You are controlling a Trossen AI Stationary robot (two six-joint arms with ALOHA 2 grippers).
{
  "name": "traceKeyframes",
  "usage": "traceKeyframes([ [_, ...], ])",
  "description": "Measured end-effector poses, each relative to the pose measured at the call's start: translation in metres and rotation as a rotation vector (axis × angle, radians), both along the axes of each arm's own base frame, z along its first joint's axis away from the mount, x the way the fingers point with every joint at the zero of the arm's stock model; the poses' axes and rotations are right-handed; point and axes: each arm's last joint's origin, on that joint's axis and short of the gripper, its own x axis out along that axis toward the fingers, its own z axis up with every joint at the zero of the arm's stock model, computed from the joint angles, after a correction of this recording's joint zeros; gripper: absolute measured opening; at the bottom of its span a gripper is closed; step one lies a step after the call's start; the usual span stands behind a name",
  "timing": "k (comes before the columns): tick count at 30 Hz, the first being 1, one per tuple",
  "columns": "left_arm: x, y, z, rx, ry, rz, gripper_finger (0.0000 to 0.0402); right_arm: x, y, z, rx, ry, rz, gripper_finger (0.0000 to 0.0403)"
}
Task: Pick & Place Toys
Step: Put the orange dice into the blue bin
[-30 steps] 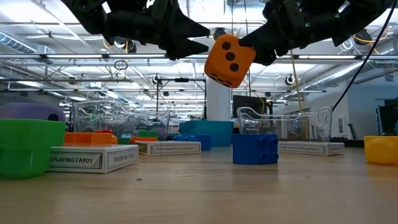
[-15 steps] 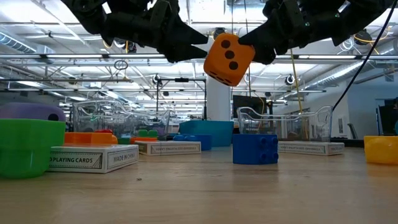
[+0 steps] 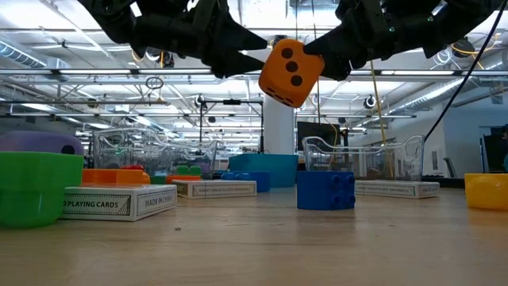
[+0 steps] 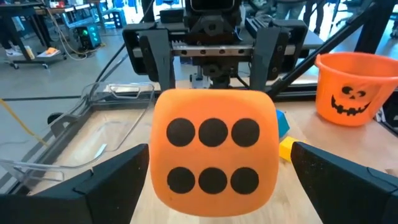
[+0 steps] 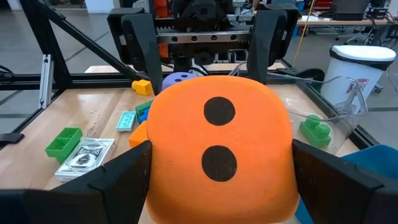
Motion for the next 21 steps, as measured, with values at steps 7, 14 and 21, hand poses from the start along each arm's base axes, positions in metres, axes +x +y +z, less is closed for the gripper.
traceKeyframes([
  [7,0.0,0.0,0.0,-0.002,-0.006,0.0,0.04,0.0,0.0,0.002,-0.003,-0.021,0.003,0.0334],
  [14,0.013,0.002,0.0,-0.014,0.008,0.002,0.04,0.0,0.0,0.002,-0.003,-0.021,0.004,0.0334],
  [21,0.034,0.005,-0.002,-0.025,0.074,-0.029,0.04,0.0,0.0,0.0,-0.001,0.001,0.003,0.0334],
])
